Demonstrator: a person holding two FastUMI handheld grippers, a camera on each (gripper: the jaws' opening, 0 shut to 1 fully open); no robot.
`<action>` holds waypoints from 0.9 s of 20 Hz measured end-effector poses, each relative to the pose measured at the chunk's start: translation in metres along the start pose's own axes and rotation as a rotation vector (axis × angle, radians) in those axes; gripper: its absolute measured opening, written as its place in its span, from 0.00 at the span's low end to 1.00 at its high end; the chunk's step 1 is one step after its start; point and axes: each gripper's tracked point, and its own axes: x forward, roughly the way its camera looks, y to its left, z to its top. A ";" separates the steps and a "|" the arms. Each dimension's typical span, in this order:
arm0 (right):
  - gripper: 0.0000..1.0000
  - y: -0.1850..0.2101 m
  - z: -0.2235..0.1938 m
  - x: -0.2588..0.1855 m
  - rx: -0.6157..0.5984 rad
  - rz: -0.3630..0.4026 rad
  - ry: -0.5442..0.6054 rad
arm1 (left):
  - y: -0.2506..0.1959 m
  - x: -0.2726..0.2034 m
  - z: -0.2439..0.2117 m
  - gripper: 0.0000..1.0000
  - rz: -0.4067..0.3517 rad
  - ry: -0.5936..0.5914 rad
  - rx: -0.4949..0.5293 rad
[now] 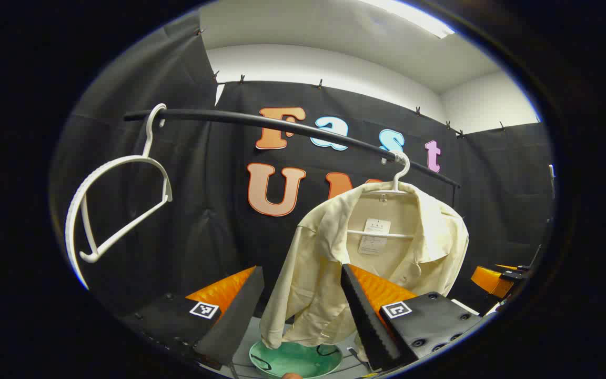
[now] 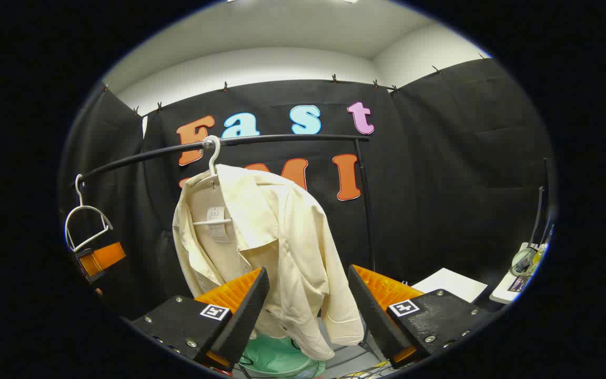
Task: Grasp the clothes on the hanger with both hands and then place them into the laundry hamper below.
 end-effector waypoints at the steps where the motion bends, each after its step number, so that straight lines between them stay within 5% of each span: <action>1: 0.95 0.002 -0.001 0.001 -0.002 0.003 0.003 | 0.000 0.000 -0.001 0.97 -0.001 0.005 -0.003; 18: 0.94 0.025 -0.022 0.016 0.012 -0.013 0.071 | 0.022 0.007 0.002 0.97 0.040 0.007 0.010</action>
